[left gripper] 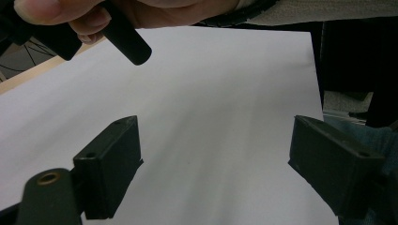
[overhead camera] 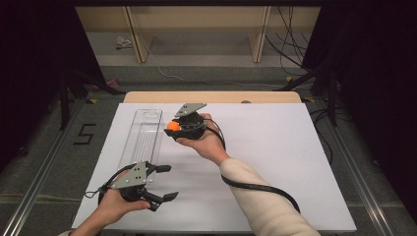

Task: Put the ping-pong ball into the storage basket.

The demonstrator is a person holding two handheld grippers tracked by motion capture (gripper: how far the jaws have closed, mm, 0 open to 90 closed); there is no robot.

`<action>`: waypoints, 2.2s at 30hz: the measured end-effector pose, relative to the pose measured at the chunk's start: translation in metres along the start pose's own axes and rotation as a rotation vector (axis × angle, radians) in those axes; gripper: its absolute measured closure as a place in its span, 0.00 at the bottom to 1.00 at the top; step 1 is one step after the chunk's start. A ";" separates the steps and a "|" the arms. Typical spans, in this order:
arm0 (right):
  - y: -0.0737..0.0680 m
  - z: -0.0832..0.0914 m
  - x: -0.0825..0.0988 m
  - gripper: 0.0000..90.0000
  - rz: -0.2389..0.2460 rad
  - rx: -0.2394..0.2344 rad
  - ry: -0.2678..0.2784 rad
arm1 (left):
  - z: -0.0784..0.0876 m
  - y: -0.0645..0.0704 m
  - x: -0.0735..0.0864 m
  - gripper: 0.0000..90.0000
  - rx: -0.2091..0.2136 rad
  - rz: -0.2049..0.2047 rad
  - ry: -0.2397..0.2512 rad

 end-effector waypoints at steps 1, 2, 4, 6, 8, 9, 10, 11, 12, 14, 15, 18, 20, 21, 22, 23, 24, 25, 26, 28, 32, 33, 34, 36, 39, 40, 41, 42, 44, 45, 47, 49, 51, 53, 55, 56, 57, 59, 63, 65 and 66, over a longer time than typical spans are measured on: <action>0.000 0.000 0.000 0.57 0.000 -0.002 -0.001 | 0.000 0.000 0.000 0.18 0.001 0.000 0.000; 0.000 -0.001 -0.001 0.57 -0.002 -0.004 0.000 | 0.000 0.000 0.000 0.18 0.002 -0.001 -0.001; -0.001 -0.002 -0.002 0.57 -0.003 -0.004 0.000 | 0.000 0.000 0.000 0.18 0.002 -0.001 -0.001; -0.001 -0.003 -0.002 0.57 0.002 -0.004 -0.003 | 0.000 0.000 0.000 0.18 0.002 -0.001 -0.001; -0.002 -0.003 -0.003 0.57 0.004 -0.006 -0.005 | 0.000 0.000 0.000 0.18 0.002 -0.001 -0.001; -0.002 -0.004 -0.003 0.57 0.004 -0.006 -0.006 | 0.000 0.000 0.000 0.18 0.002 -0.001 -0.001; -0.002 -0.004 -0.004 0.57 0.003 -0.007 -0.005 | 0.000 0.000 0.000 0.18 0.003 -0.002 -0.001; -0.002 -0.005 -0.004 0.57 0.002 -0.008 -0.006 | 0.000 0.000 0.000 0.18 0.003 -0.002 -0.001; -0.002 -0.005 -0.004 0.57 0.003 -0.007 -0.006 | 0.000 0.000 0.000 0.18 0.002 0.000 -0.002; -0.003 -0.006 -0.005 0.57 0.005 -0.008 -0.006 | 0.000 0.000 0.000 0.18 0.004 -0.001 -0.001; -0.003 -0.006 -0.005 0.57 0.005 -0.010 -0.006 | 0.000 0.001 0.000 0.18 0.004 -0.002 -0.002; -0.003 -0.007 -0.006 0.57 0.007 -0.009 -0.008 | 0.000 0.001 0.000 0.18 0.005 -0.001 -0.002; -0.004 -0.008 -0.007 0.57 0.007 -0.012 -0.009 | 0.000 0.001 0.000 0.18 0.005 -0.002 -0.002; -0.005 -0.008 -0.007 0.57 0.007 -0.013 -0.009 | 0.000 0.001 0.000 0.18 0.005 -0.002 -0.002; -0.005 -0.009 -0.008 0.57 0.009 -0.013 -0.009 | 0.000 0.001 0.000 0.18 0.006 -0.002 -0.002; -0.005 -0.009 -0.009 0.57 0.010 -0.013 -0.008 | 0.000 0.001 0.000 0.18 0.006 -0.002 -0.002; -0.006 -0.010 -0.009 0.57 0.010 -0.014 -0.010 | 0.000 0.001 0.000 0.18 0.006 -0.002 -0.002; -0.006 -0.010 -0.010 0.57 0.012 -0.014 -0.009 | 0.000 0.001 0.000 0.18 0.006 -0.002 -0.002; -0.007 -0.011 -0.010 0.57 0.013 -0.015 -0.007 | 0.000 0.001 0.000 0.18 0.006 -0.003 -0.002; -0.007 -0.011 -0.011 0.57 0.014 -0.015 -0.008 | 0.000 0.001 0.000 0.18 0.006 -0.002 -0.002; -0.007 -0.012 -0.013 0.57 0.014 -0.016 -0.010 | 0.000 0.001 0.000 0.18 0.009 -0.002 -0.003; -0.007 -0.012 -0.013 0.57 0.015 -0.016 -0.010 | -0.001 0.001 0.000 0.18 0.009 -0.002 -0.004; -0.007 -0.013 -0.013 0.57 0.014 -0.016 -0.009 | -0.001 0.001 0.000 0.18 0.008 0.000 -0.004; -0.007 -0.013 -0.014 0.57 0.014 -0.016 -0.009 | -0.001 0.001 0.000 0.18 0.007 0.000 -0.005; -0.008 -0.014 -0.014 0.57 0.014 -0.016 -0.012 | -0.001 0.002 0.000 0.18 0.009 -0.002 -0.005; -0.008 -0.015 -0.014 0.57 0.015 -0.018 -0.012 | -0.001 0.002 0.000 0.18 0.009 -0.002 -0.005; -0.008 -0.015 -0.014 0.57 0.016 -0.019 -0.011 | -0.001 0.002 0.000 0.18 0.010 -0.002 -0.005; -0.009 -0.016 -0.014 0.57 0.016 -0.020 -0.012 | -0.001 0.002 0.000 0.18 0.010 -0.001 -0.005; -0.009 -0.017 -0.014 0.57 0.015 -0.020 -0.013 | -0.001 0.002 0.000 0.18 0.010 -0.002 -0.005; -0.010 -0.017 -0.015 0.57 0.016 -0.022 -0.014 | -0.001 0.002 0.000 0.18 0.011 -0.002 -0.005; -0.010 -0.018 -0.015 0.57 0.018 -0.022 -0.015 | -0.001 0.002 0.000 0.18 0.010 -0.001 -0.005; -0.011 -0.019 -0.016 0.57 0.019 -0.024 -0.014 | -0.001 0.002 0.000 0.18 0.010 0.000 -0.005; -0.012 -0.020 -0.017 0.57 0.019 -0.025 -0.015 | -0.001 0.002 0.000 0.18 0.009 -0.004 -0.005; -0.012 -0.020 -0.018 0.57 0.020 -0.026 -0.016 | -0.001 0.002 0.000 0.18 0.009 -0.004 -0.005; -0.012 -0.021 -0.019 0.57 0.024 -0.027 -0.014 | -0.001 0.002 0.000 0.18 0.009 -0.004 -0.005; -0.013 -0.022 -0.020 0.57 0.023 -0.027 -0.013 | -0.001 0.002 0.000 0.18 0.009 -0.004 -0.006; -0.013 -0.022 -0.020 0.57 0.024 -0.028 -0.014 | -0.001 0.002 0.000 0.18 0.011 -0.003 -0.005; -0.013 -0.023 -0.020 0.57 0.022 -0.029 -0.016 | -0.001 0.002 0.000 0.18 0.011 -0.003 -0.006; -0.014 -0.024 -0.021 0.57 0.023 -0.030 -0.016 | -0.001 0.002 0.000 0.18 0.012 -0.004 -0.005; -0.014 -0.025 -0.022 0.57 0.023 -0.032 -0.018 | -0.001 0.002 0.000 0.18 0.012 -0.005 -0.006; -0.014 -0.025 -0.022 0.57 0.023 -0.034 -0.017 | -0.001 0.002 0.000 0.18 0.013 -0.005 -0.006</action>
Point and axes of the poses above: each handheld gripper's, and its own axes: z roughly backward along the jaws, x roughly out of its underside, y roughly to its right, the point moved 6 cm from there along -z, roughly forward along the jaws, and after that the axes turned 11 degrees about -y, right-handed, at the moved point
